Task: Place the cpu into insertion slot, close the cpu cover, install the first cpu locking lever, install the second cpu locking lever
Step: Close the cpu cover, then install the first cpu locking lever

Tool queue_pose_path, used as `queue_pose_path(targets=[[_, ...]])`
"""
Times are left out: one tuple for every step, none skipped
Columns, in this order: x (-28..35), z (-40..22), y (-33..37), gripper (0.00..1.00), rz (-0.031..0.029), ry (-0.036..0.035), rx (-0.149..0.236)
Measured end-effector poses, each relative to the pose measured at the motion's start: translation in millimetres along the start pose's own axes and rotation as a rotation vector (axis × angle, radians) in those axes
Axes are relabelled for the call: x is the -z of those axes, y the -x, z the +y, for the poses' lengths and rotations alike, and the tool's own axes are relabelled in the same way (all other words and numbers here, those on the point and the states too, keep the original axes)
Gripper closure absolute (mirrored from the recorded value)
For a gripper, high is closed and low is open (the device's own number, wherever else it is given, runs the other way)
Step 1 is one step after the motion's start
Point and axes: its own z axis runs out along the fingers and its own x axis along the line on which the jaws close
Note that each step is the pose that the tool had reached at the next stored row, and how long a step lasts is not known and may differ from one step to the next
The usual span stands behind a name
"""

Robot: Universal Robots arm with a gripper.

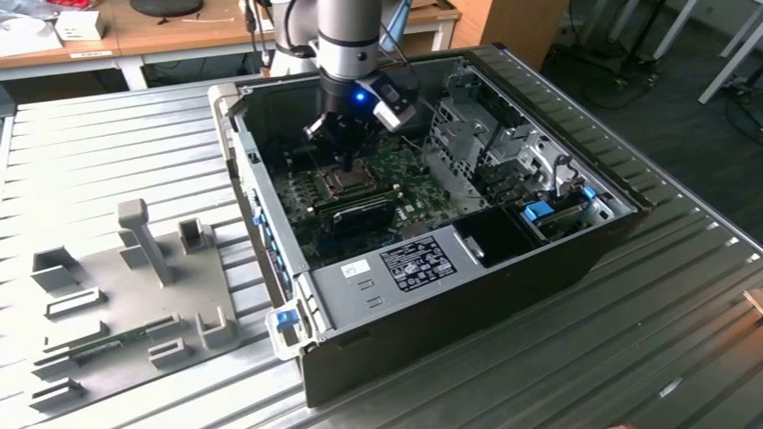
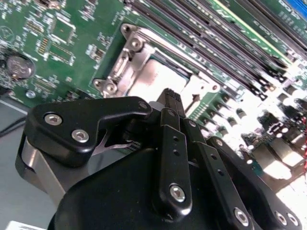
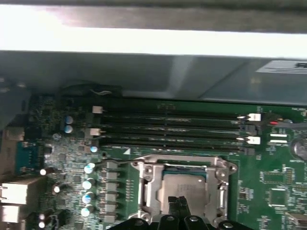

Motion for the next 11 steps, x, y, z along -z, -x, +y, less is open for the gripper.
queue_pose_path(targets=[[0.0,-0.1,1.5,0.9,0.0,0.0,0.0],[-0.1,-0.1,2.8,0.9,0.0,0.0,0.0],[-0.1,-0.2,3.9,0.9,0.0,0.0,0.0],[-0.2,-0.2,5.0,0.9,-0.0001,0.0001,0.0],[-0.2,-0.2,6.0,0.9,0.0,0.0,0.0],[-0.2,-0.3,6.6,0.9,0.0,0.0001,0.0],[-0.2,-0.3,6.7,0.9,0.0,0.0,0.0],[-0.2,-0.3,6.7,0.9,0.0,0.0,0.0],[-0.2,-0.3,6.8,0.9,0.0,0.0,0.0],[-0.2,-0.3,7.2,0.9,0.0,0.0,0.0],[-0.2,-0.3,7.6,0.9,0.0,0.0,0.0]])
